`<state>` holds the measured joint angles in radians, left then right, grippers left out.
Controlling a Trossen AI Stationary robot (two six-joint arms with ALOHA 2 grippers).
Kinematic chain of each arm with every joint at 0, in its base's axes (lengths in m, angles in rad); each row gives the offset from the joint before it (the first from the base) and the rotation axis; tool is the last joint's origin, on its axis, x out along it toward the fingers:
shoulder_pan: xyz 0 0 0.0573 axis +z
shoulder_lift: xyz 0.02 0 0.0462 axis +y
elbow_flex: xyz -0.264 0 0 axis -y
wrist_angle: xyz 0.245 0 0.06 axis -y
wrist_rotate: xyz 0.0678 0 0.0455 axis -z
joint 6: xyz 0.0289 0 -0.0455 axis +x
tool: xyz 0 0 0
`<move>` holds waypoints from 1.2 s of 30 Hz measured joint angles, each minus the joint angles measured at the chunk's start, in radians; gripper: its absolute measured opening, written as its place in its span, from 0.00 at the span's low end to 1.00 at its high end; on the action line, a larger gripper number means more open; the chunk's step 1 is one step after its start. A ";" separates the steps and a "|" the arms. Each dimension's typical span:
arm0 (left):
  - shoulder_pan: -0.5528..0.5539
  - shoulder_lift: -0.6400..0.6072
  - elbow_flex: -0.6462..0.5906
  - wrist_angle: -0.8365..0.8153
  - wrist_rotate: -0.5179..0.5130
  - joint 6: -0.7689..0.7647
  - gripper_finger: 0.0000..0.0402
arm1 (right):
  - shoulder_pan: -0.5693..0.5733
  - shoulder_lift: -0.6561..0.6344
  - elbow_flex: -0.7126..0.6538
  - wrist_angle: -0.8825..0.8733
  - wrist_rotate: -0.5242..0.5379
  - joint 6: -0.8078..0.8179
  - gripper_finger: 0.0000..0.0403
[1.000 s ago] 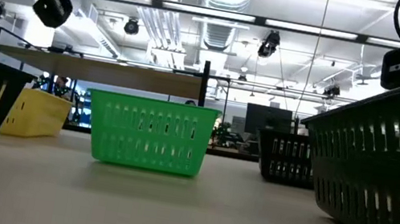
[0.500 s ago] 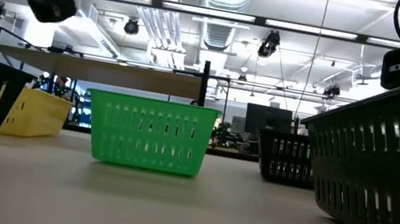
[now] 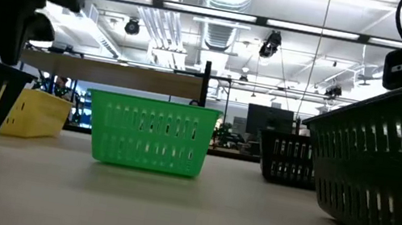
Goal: Stack baskets on shelf by color
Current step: Put the top left yellow bin on the shelf
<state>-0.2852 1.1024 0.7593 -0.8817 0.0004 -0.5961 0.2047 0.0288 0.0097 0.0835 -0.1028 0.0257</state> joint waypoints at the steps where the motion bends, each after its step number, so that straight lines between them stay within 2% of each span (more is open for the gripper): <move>1: 0.000 0.011 0.000 0.002 0.014 0.004 0.02 | 0.000 0.000 0.000 0.000 0.000 0.000 0.02; 4: -0.001 0.038 0.000 0.013 0.076 0.039 0.09 | 0.000 0.000 0.000 0.000 0.000 0.000 0.02; 7: -0.006 0.050 0.000 0.008 0.119 0.060 0.21 | 0.000 0.000 0.000 0.000 0.000 0.000 0.02; 11: -0.012 0.061 0.000 0.000 0.119 0.054 0.36 | 0.000 0.000 0.000 0.000 0.000 0.000 0.02; 15: -0.012 0.082 0.000 0.001 0.083 0.005 0.41 | 0.000 0.000 0.000 0.000 0.000 0.000 0.02; 24: -0.031 0.169 -0.035 0.003 0.032 -0.002 0.32 | 0.000 0.000 0.000 0.000 0.000 0.000 0.02; 29: -0.035 0.213 -0.034 0.010 -0.045 -0.053 0.22 | 0.000 0.000 0.000 0.000 0.000 0.000 0.02; 36: -0.037 0.227 -0.034 0.013 -0.045 -0.052 0.03 | 0.000 0.000 0.000 0.000 0.000 0.000 0.02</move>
<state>-0.3218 1.3295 0.7254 -0.8684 -0.0445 -0.6485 0.2046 0.0288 0.0101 0.0837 -0.1030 0.0257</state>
